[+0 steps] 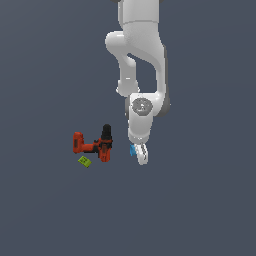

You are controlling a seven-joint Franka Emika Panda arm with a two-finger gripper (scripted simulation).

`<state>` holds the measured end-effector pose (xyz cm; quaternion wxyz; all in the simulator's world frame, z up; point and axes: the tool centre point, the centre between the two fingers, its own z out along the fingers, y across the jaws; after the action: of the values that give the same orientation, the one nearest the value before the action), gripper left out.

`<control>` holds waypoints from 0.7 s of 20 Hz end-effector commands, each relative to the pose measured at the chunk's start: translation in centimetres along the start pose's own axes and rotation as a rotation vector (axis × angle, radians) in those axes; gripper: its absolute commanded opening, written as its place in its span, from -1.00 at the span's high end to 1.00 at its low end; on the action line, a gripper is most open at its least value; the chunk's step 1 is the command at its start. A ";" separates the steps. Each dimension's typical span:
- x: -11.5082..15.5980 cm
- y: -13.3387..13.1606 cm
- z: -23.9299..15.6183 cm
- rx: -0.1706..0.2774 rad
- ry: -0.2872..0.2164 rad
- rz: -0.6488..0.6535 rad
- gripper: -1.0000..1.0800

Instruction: Pick up a designated object from a clutter of objects.

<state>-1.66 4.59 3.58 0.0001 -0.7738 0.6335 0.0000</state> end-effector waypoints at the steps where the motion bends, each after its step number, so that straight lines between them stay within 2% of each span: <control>1: 0.1 -0.1 -0.4 0.001 0.000 0.000 1.00; 7: 0.8 -0.7 -2.5 0.001 0.000 0.000 1.00; 14: 2.4 -1.8 -7.3 0.001 0.000 0.000 1.00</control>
<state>0.22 2.94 9.66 0.0000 -0.7738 0.6335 0.0002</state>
